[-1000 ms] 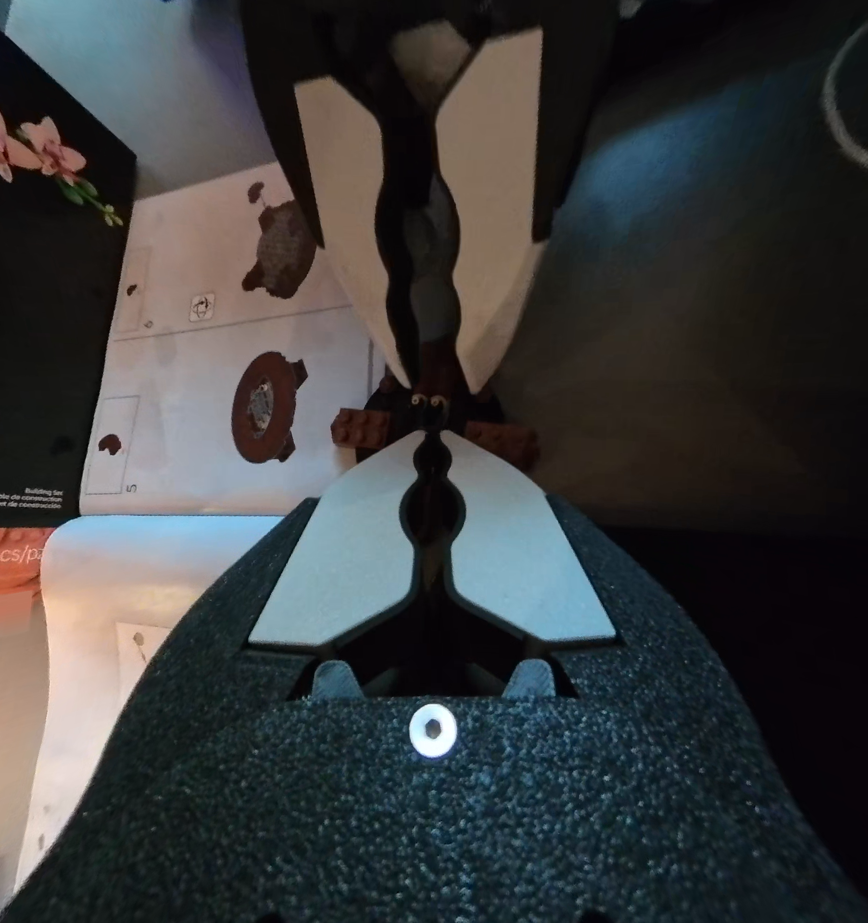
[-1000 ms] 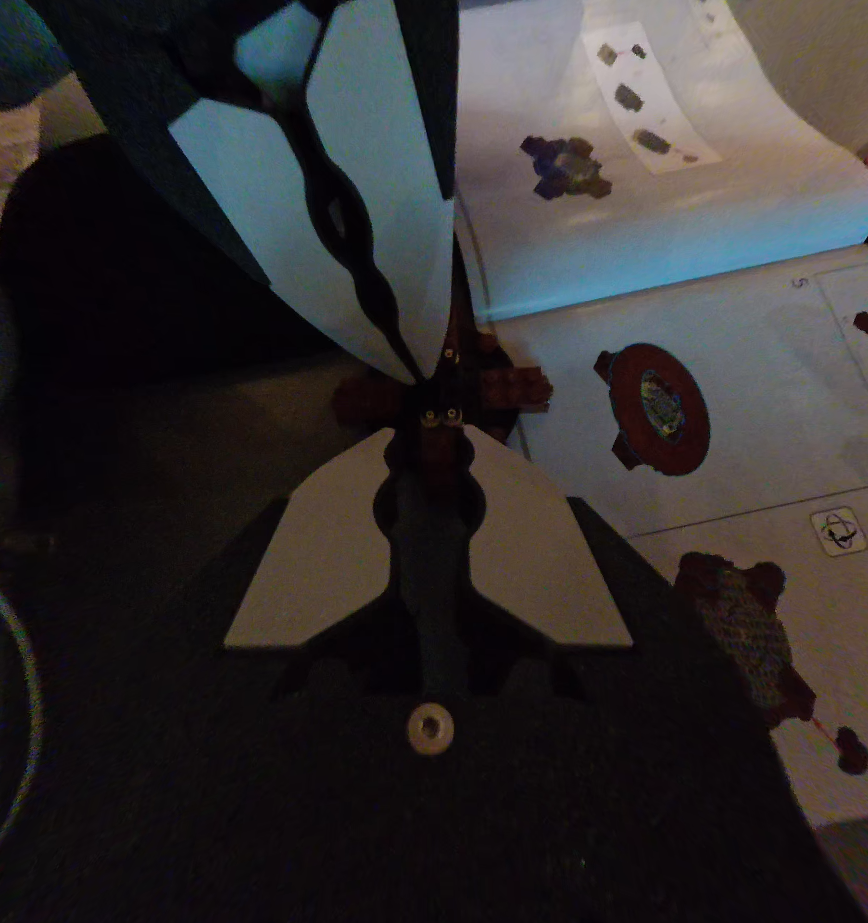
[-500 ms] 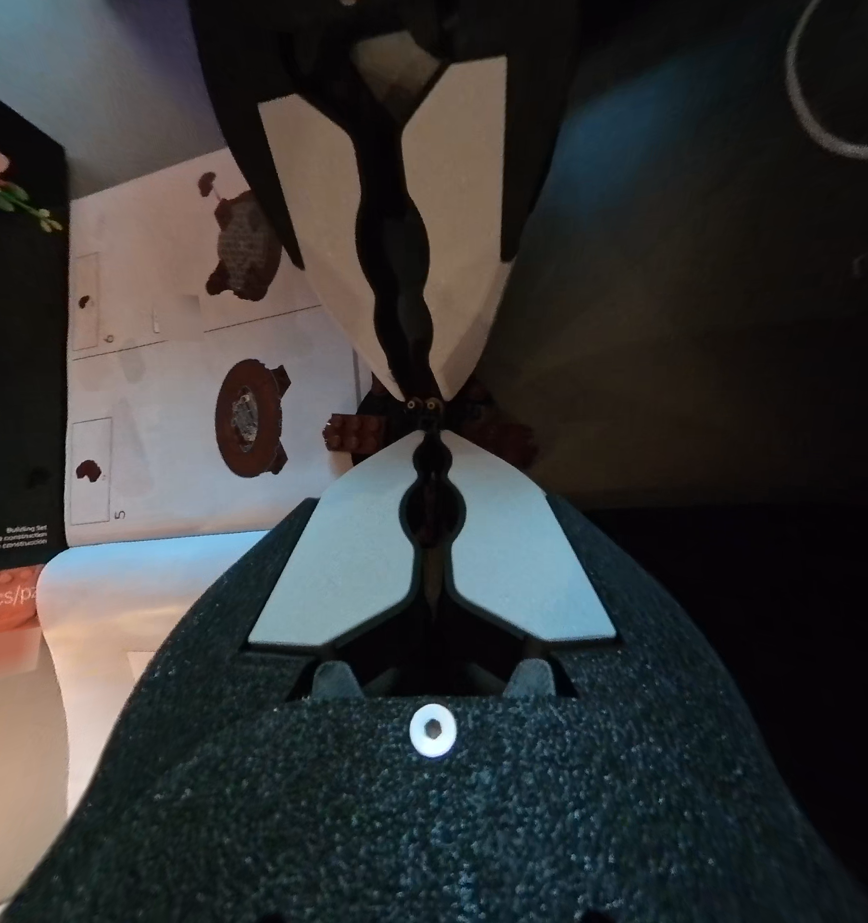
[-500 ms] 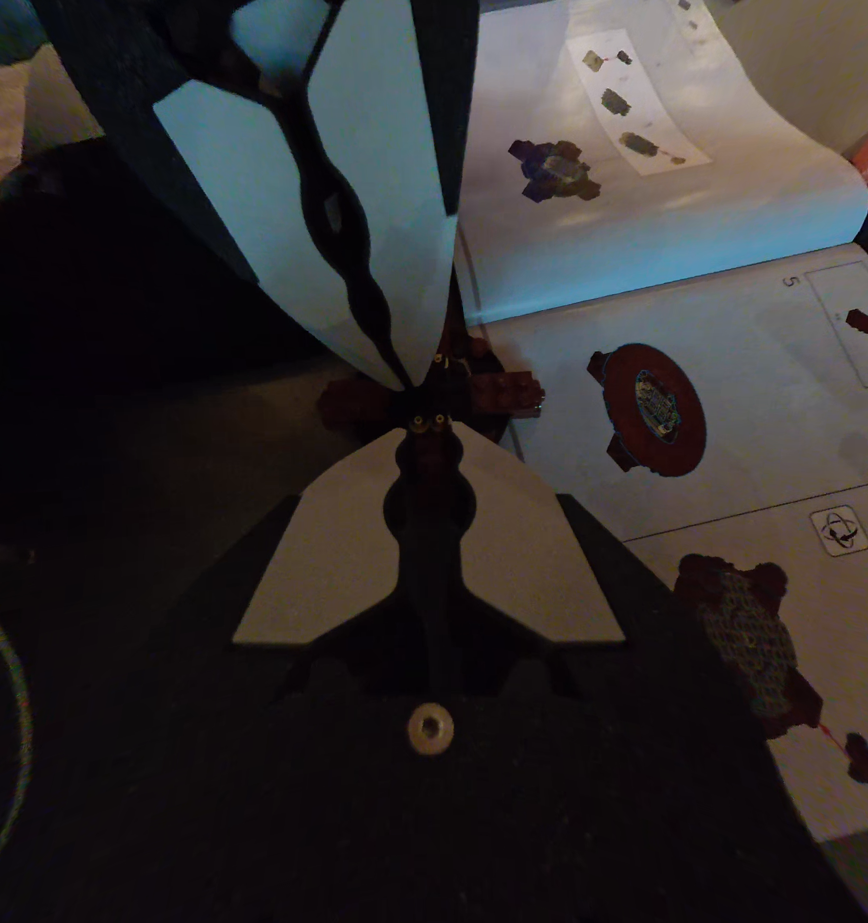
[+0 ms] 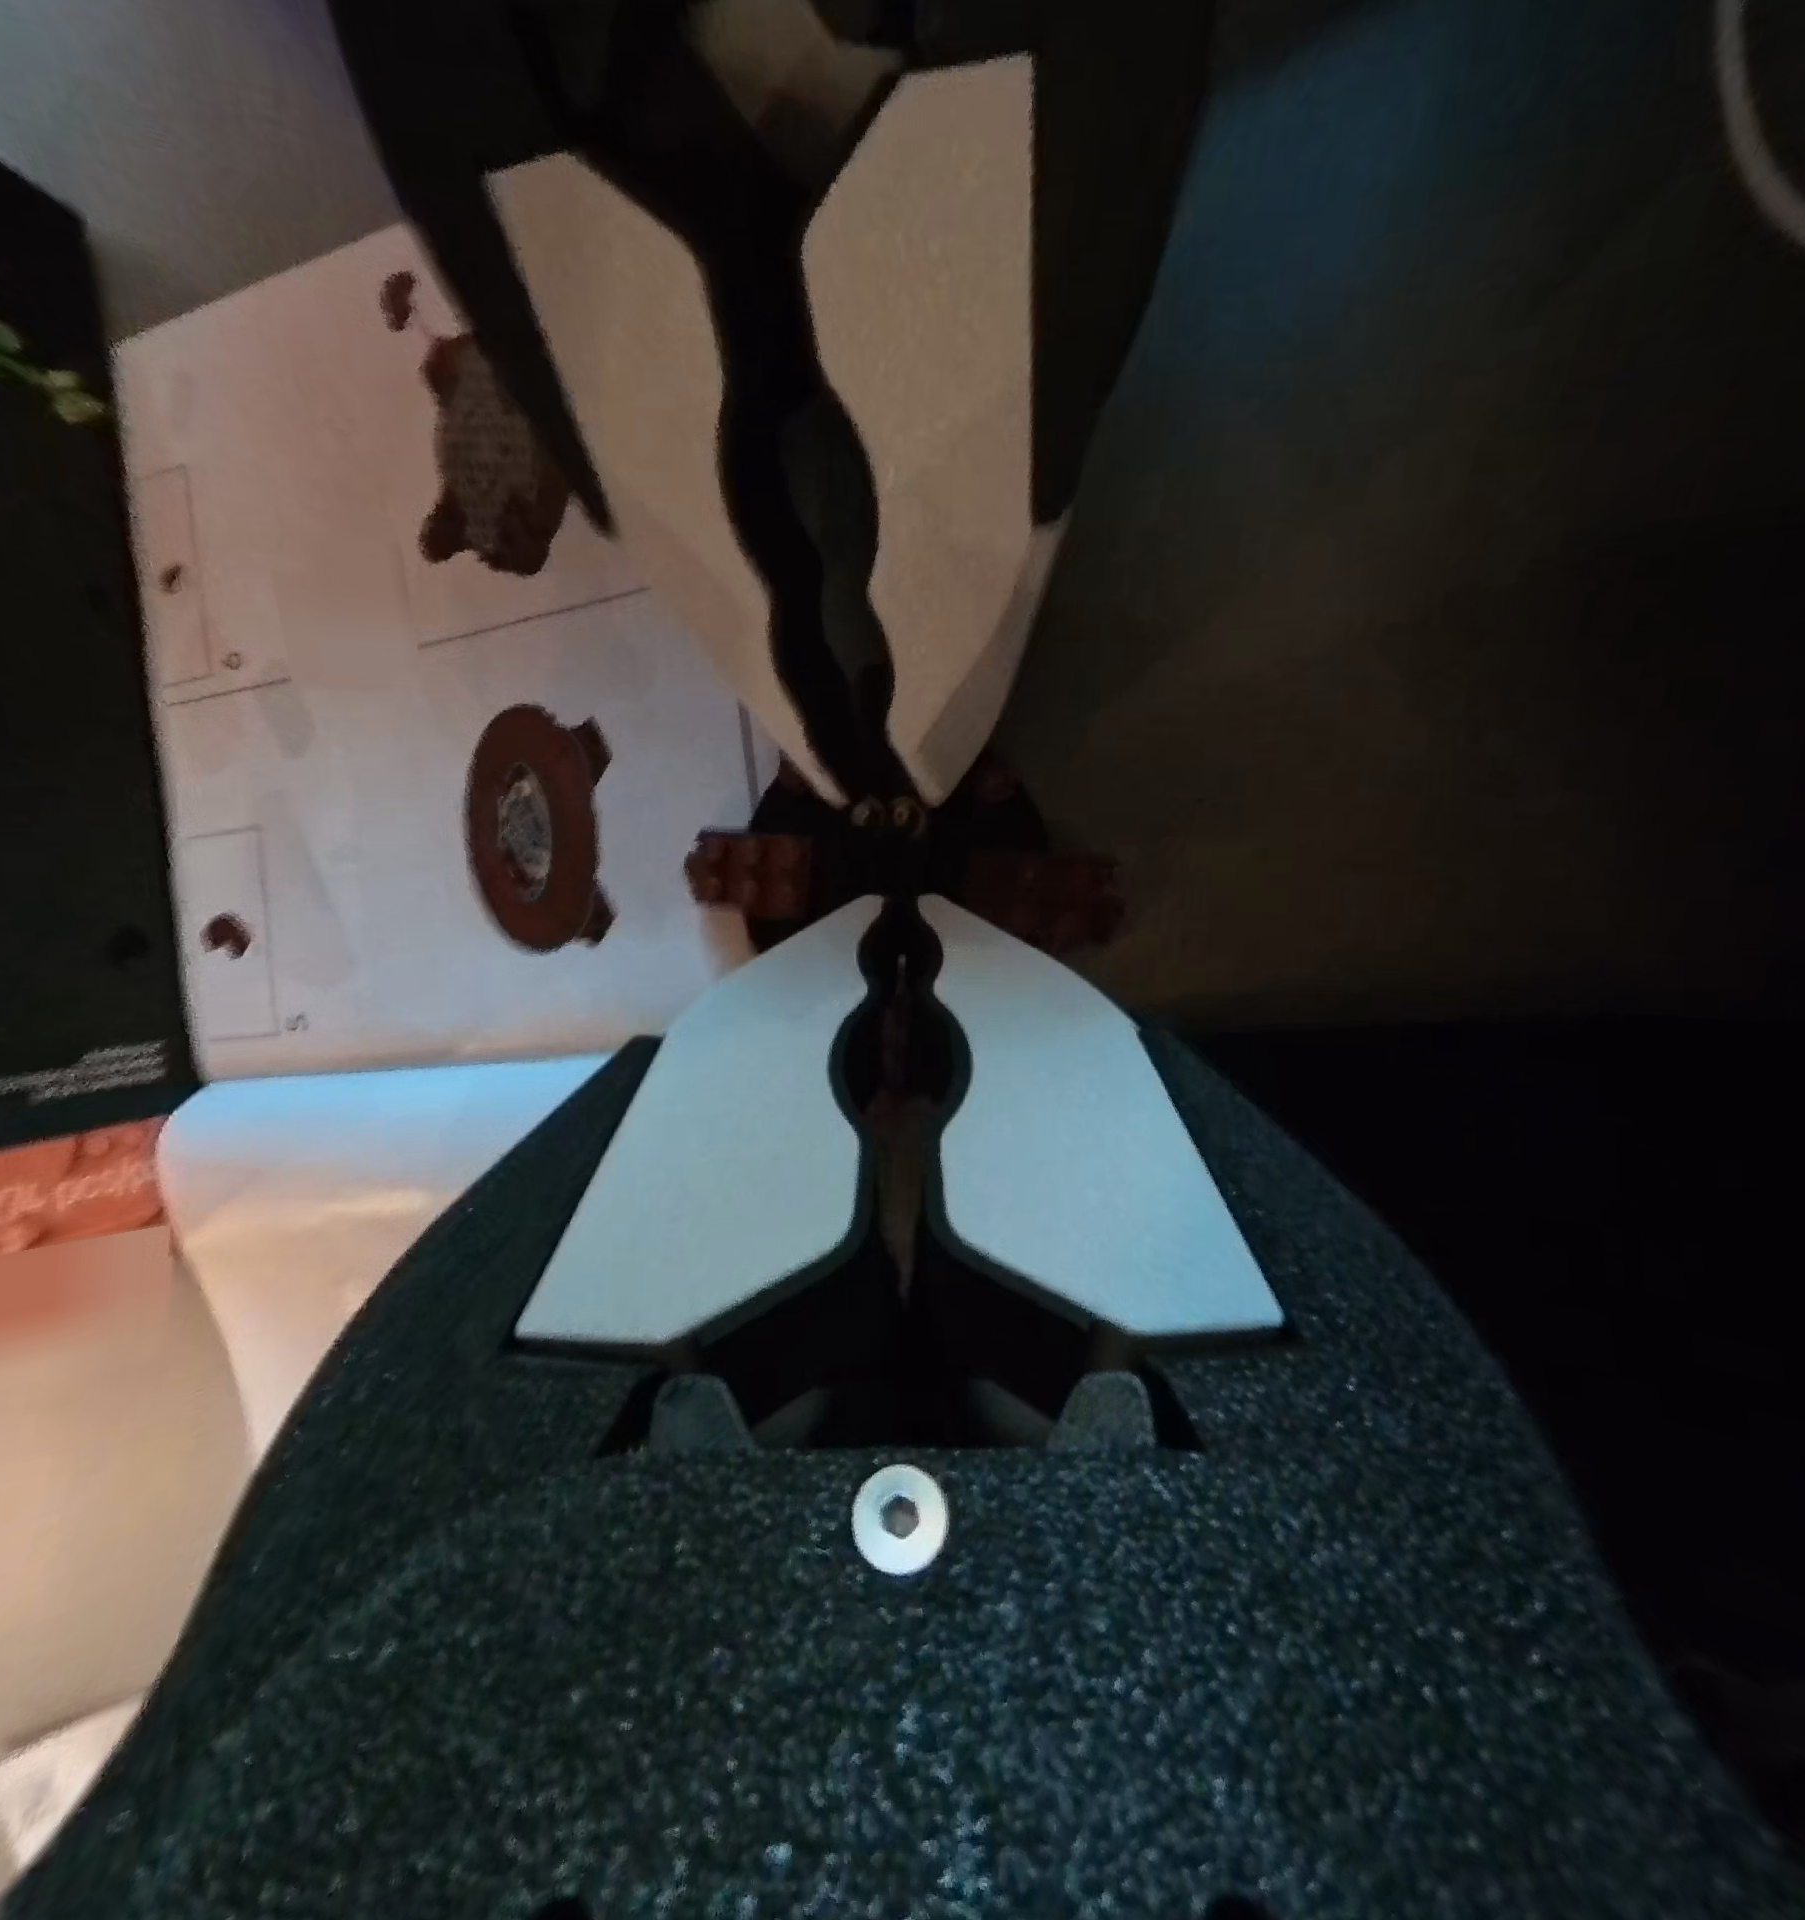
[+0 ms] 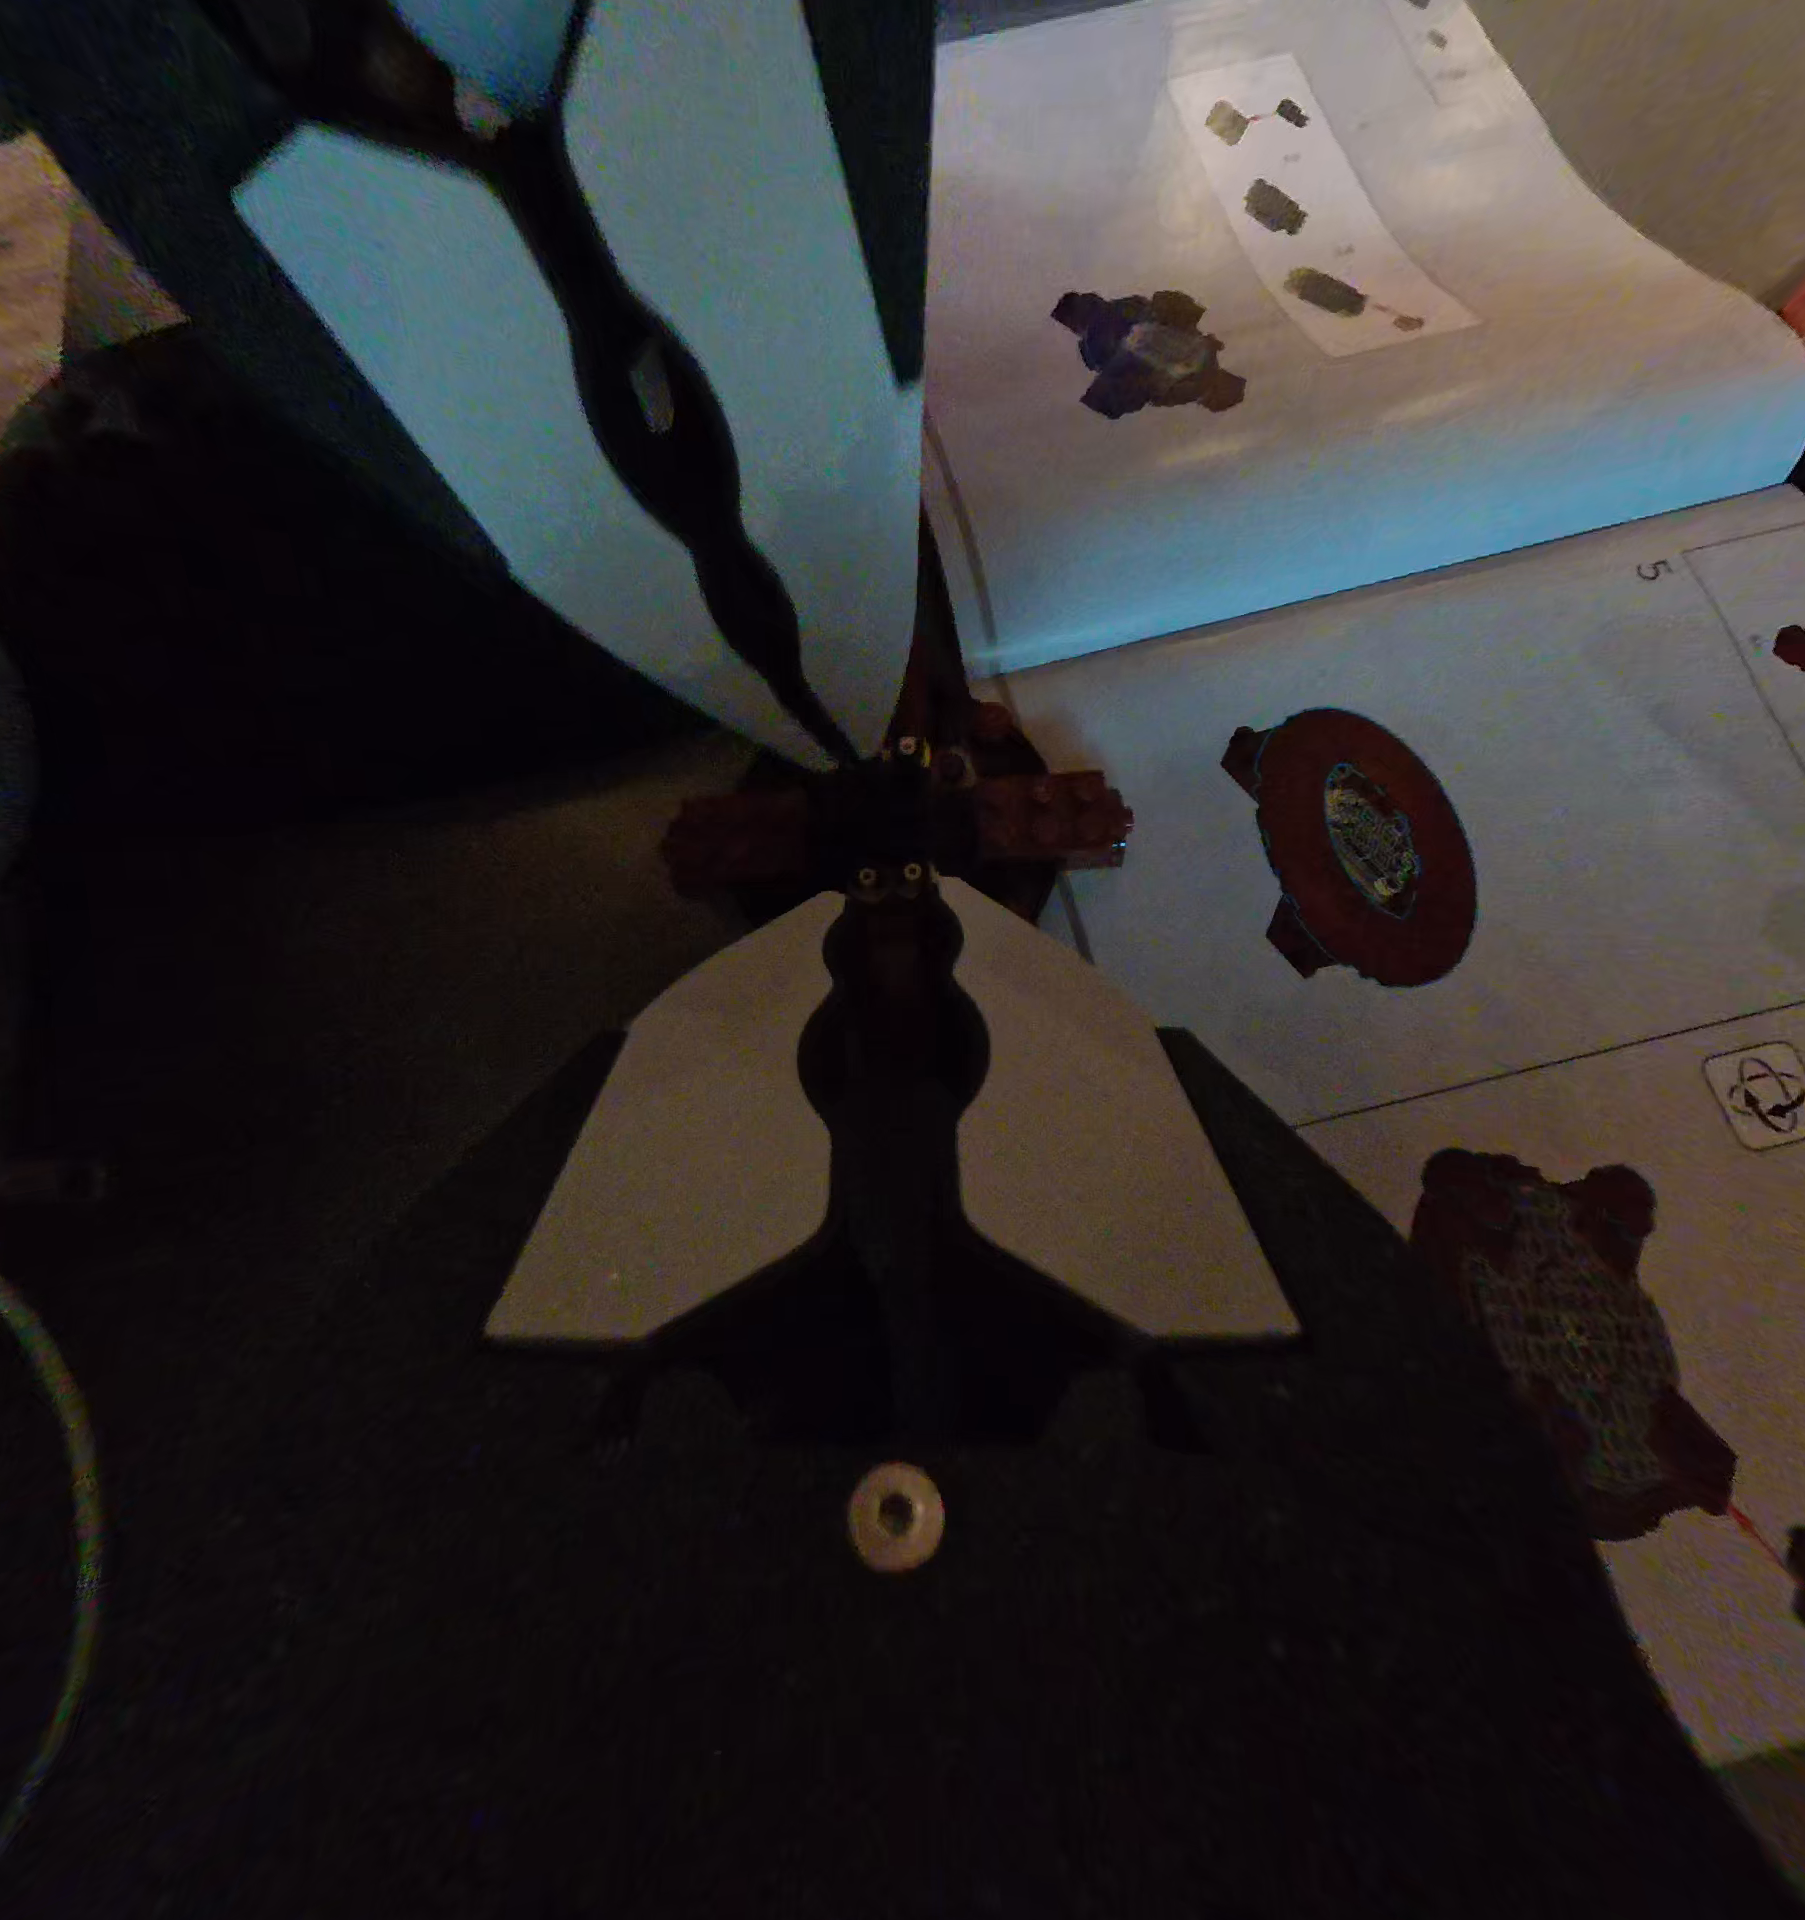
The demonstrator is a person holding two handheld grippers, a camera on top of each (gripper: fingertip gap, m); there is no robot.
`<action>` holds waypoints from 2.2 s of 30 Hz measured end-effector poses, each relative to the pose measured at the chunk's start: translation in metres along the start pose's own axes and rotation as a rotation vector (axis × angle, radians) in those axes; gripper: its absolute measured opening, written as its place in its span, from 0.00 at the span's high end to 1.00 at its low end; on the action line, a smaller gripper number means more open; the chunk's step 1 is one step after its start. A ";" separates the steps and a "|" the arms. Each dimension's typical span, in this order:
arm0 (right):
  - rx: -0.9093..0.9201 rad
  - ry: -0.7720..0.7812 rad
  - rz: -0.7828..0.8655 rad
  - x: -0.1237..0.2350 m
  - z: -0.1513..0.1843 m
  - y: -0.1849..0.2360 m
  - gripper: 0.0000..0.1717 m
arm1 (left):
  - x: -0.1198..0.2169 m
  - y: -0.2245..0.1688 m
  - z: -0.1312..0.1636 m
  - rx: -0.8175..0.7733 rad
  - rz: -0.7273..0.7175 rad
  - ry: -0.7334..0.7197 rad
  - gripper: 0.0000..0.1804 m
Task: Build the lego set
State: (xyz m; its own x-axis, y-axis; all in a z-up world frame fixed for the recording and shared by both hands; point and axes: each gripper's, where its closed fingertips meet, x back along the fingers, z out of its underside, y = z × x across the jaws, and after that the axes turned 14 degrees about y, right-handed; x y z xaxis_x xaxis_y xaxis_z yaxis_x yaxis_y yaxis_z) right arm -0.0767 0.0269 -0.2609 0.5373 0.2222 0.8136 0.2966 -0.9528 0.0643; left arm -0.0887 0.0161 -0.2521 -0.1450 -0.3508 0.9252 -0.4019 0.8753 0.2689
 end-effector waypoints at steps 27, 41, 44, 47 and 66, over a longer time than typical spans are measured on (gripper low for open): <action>0.090 0.038 -0.013 0.014 -0.014 0.004 1.00 | 0.029 0.018 0.012 0.384 -0.072 -0.317 1.00; 0.101 0.210 0.045 -0.002 -0.012 0.001 1.00 | 0.000 0.006 0.003 0.248 -0.034 -0.254 1.00; 0.096 0.232 0.044 -0.002 -0.012 0.000 1.00 | 0.001 0.006 0.002 0.249 -0.019 -0.269 1.00; 0.134 0.283 0.082 -0.003 -0.011 0.000 1.00 | 0.001 0.001 0.001 0.218 0.002 -0.272 1.00; 0.010 0.125 0.087 0.008 -0.009 0.001 1.00 | 0.008 0.008 -0.008 0.174 0.001 -0.343 0.99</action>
State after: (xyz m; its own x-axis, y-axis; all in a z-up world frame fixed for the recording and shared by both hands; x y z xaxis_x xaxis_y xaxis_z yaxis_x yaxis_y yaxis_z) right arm -0.0792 0.0257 -0.2494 0.4586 0.1107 0.8817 0.2613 -0.9651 -0.0147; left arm -0.0854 0.0226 -0.2401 -0.4280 -0.4666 0.7740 -0.5445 0.8167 0.1912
